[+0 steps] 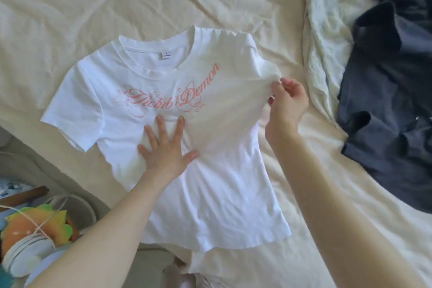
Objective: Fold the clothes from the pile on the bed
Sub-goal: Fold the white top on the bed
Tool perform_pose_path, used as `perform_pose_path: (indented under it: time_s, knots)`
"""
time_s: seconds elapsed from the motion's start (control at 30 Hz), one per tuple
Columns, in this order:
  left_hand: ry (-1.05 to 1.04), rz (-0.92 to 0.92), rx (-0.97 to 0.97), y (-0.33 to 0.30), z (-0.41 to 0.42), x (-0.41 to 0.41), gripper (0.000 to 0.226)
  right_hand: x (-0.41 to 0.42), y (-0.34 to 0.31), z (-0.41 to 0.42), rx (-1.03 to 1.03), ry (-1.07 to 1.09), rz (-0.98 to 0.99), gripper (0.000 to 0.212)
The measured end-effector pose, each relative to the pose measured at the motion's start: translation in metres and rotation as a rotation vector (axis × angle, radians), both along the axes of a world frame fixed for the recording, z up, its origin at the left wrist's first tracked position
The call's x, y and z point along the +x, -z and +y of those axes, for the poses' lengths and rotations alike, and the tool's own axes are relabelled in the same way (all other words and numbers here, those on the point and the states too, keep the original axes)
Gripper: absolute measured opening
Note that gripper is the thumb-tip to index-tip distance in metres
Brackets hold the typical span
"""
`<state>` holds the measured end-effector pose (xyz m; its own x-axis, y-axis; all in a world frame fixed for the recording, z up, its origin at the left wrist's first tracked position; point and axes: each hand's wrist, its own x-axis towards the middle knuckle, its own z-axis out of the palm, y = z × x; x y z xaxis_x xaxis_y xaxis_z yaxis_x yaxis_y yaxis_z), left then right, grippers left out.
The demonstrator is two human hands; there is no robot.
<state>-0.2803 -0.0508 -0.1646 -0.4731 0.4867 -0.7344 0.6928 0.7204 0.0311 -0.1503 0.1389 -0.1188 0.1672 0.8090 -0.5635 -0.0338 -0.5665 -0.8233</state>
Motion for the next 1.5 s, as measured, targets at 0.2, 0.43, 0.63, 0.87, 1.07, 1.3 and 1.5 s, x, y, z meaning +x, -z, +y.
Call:
perform_pose_path:
  time_s: [0.2, 0.43, 0.63, 0.87, 1.07, 1.3, 1.5]
  knots:
    - [-0.099, -0.009, -0.031, -0.021, 0.017, -0.001, 0.087, 0.028, 0.019, -0.031, -0.207, -0.024, -0.043, 0.015]
    - [0.204, -0.041, 0.682, -0.044, 0.116, 0.013, 0.046, 0.018, 0.007, -0.002, -0.374, -0.009, 0.314, 0.033]
    - [-0.292, -0.521, 0.491, -0.033, 0.181, 0.024, 0.037, 0.017, 0.008, -0.001, -0.398, -0.1, 0.268, 0.03]
    - [-0.849, -0.647, 0.501, -0.045, 0.217, 0.0, 0.048, 0.003, 0.003, 0.001, -0.159, -0.238, -0.033, 0.014]
    - [-0.88, -0.711, 0.319, -0.057, 0.237, -0.03, 0.077, -0.003, 0.005, -0.029, 0.769, -0.705, -0.584, 0.042]
    - [-0.514, -0.465, 0.193, -0.053, 0.234, -0.047, 0.031, 0.008, 0.018, -0.054, 0.752, -1.326, -0.759, 0.013]
    - [-0.542, -0.466, 0.416, -0.031, 0.225, -0.043, 0.018, 0.021, 0.02, -0.058, 0.468, -0.831, -0.567, 0.043]
